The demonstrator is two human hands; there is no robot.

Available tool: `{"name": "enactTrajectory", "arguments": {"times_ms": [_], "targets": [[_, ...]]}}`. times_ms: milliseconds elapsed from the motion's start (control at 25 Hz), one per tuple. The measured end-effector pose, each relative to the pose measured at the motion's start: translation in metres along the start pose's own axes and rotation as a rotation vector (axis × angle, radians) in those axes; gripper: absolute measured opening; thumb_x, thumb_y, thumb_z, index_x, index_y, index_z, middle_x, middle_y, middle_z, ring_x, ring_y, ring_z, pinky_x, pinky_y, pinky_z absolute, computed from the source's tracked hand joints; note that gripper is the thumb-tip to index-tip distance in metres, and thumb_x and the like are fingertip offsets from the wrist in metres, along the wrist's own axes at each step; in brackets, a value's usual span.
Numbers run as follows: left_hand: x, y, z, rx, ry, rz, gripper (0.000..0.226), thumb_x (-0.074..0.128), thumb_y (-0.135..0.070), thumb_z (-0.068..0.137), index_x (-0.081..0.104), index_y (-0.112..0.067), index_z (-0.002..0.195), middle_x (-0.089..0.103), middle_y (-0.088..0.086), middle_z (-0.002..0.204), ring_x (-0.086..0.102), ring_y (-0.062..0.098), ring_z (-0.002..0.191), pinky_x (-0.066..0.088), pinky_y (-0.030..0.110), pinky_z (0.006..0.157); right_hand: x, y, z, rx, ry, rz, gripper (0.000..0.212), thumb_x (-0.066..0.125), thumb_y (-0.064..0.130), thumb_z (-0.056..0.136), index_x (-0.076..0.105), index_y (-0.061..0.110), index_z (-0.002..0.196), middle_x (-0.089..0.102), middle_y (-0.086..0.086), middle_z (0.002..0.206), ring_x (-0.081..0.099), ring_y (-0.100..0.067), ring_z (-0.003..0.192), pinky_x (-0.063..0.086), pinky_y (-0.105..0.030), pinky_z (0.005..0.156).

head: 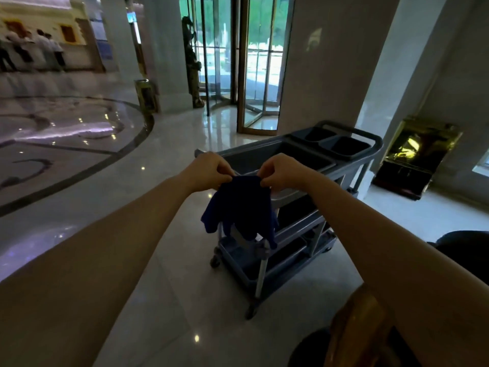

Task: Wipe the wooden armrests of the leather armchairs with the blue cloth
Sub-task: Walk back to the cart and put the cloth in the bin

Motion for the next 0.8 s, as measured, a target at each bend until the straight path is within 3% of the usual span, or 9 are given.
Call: {"name": "enactTrajectory", "arguments": {"times_ms": [120, 320, 400, 520, 600, 800], "targets": [[-0.013, 0.015, 0.060, 0.077, 0.005, 0.034, 0.016, 0.063, -0.010, 0.081, 0.070, -0.007, 0.096, 0.065, 0.003, 0.083, 0.063, 0.014, 0.076, 0.054, 0.026, 0.075, -0.021, -0.011, 0.049, 0.041, -0.032, -0.019, 0.014, 0.065, 0.004, 0.077, 0.070, 0.008, 0.089, 0.064, 0.002, 0.073, 0.059, -0.003, 0.061, 0.050, -0.011, 0.055], [-0.026, 0.051, 0.168, 0.229, 0.073, 0.065, 0.016, 0.064, -0.010, 0.081, 0.071, -0.008, 0.095, 0.064, 0.000, 0.081, 0.056, 0.003, 0.065, 0.039, 0.007, 0.058, -0.045, -0.036, 0.126, 0.176, -0.112, 0.014, 0.017, 0.064, 0.003, 0.079, 0.068, 0.003, 0.095, 0.066, -0.006, 0.082, 0.063, -0.010, 0.067, 0.055, -0.020, 0.062], [-0.033, 0.059, 0.202, 0.301, 0.099, 0.044, 0.016, 0.064, -0.009, 0.081, 0.071, -0.006, 0.094, 0.066, 0.002, 0.081, 0.057, 0.001, 0.064, 0.044, 0.008, 0.059, -0.052, -0.039, 0.149, 0.217, -0.153, 0.001, 0.018, 0.064, 0.003, 0.079, 0.067, 0.003, 0.097, 0.066, -0.009, 0.085, 0.064, -0.013, 0.067, 0.055, -0.021, 0.062], [-0.043, 0.073, 0.256, 0.366, 0.179, -0.013, 0.016, 0.062, -0.006, 0.081, 0.070, -0.003, 0.095, 0.070, 0.013, 0.087, 0.067, 0.020, 0.074, 0.057, 0.030, 0.072, -0.065, -0.041, 0.184, 0.309, -0.222, 0.014, 0.017, 0.063, 0.002, 0.079, 0.067, 0.002, 0.095, 0.067, -0.014, 0.089, 0.066, -0.022, 0.075, 0.057, -0.027, 0.068], [-0.047, 0.080, 0.291, 0.404, 0.215, -0.050, 0.016, 0.062, -0.005, 0.081, 0.070, -0.002, 0.095, 0.070, 0.015, 0.086, 0.068, 0.024, 0.077, 0.058, 0.035, 0.072, -0.074, -0.043, 0.205, 0.357, -0.260, 0.010, 0.016, 0.063, 0.001, 0.079, 0.068, 0.002, 0.093, 0.068, -0.016, 0.089, 0.067, -0.023, 0.079, 0.058, -0.028, 0.070], [-0.044, 0.090, 0.363, 0.503, 0.231, -0.068, 0.015, 0.062, -0.007, 0.081, 0.071, -0.006, 0.092, 0.068, 0.005, 0.078, 0.064, 0.007, 0.064, 0.054, 0.016, 0.058, -0.098, -0.059, 0.251, 0.430, -0.314, -0.017, 0.018, 0.062, 0.002, 0.079, 0.069, 0.001, 0.095, 0.070, -0.017, 0.092, 0.068, -0.023, 0.081, 0.058, -0.032, 0.075]]}}
Point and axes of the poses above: each hand's wrist, its own z-axis towards the middle knuckle, its own x-axis out of the palm, y = z × x, the point moved 2 cm from there along z, towards the middle knuckle
